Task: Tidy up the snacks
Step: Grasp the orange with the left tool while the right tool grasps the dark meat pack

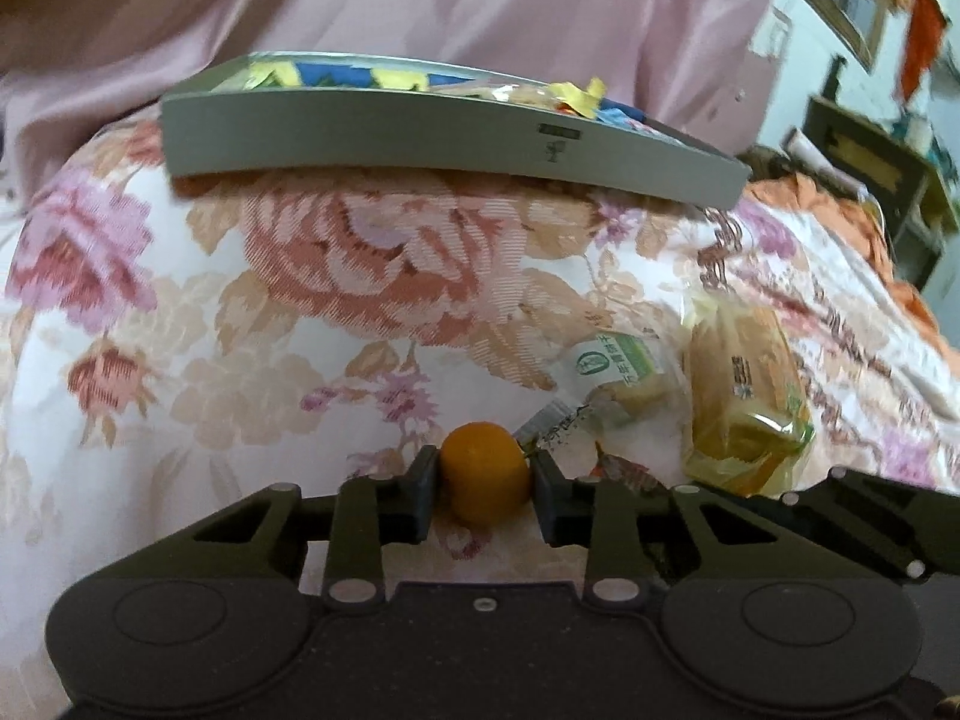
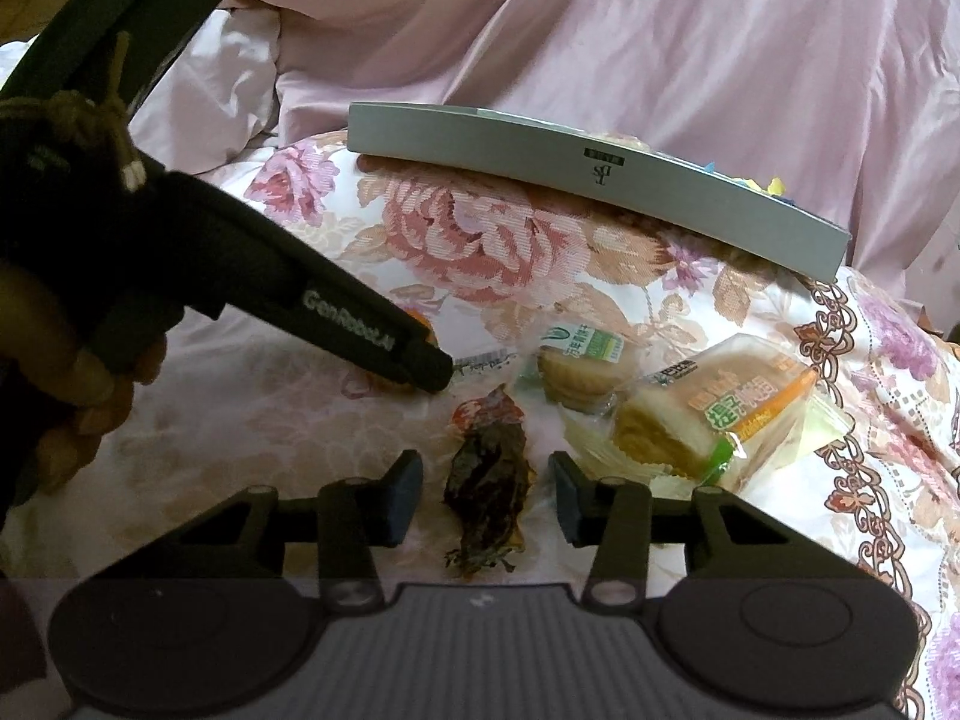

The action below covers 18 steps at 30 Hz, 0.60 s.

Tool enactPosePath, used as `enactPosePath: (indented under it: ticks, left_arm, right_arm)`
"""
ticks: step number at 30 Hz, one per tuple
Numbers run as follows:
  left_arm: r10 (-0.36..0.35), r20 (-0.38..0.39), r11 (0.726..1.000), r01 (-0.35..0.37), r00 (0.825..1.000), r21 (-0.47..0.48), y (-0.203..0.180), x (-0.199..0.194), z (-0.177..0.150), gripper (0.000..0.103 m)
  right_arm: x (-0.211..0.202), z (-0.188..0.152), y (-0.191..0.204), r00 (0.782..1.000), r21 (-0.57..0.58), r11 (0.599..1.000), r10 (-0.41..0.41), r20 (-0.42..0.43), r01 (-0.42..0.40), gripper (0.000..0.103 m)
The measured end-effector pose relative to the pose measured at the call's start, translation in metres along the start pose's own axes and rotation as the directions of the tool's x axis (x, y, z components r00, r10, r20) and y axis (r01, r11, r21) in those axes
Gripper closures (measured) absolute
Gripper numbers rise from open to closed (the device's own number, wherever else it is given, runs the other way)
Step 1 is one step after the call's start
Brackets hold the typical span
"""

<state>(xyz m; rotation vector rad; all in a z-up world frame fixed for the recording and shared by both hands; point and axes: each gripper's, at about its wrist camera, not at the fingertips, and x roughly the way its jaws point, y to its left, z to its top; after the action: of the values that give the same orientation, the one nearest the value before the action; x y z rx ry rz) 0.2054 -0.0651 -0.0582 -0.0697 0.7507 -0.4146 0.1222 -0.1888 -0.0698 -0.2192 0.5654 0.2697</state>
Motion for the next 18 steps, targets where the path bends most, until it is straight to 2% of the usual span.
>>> enactPosePath:
  ticks: [13, 18]
  left_arm:
    - [0.044, -0.021, 0.994, -0.046, 0.999, -0.101, 0.008, -0.041, -0.022, 0.069]
    - [0.086, -0.008, 0.987, -0.086, 0.996, -0.138, 0.010, -0.058, -0.033, 0.069]
  right_arm:
    - [-0.002, 0.003, 0.000, 1.000, 0.023, 1.000, 0.016, -0.023, -0.016, 0.054]
    - [-0.006, 0.002, 0.010, 1.000, -0.045, 0.999, 0.010, -0.002, -0.010, 0.054]
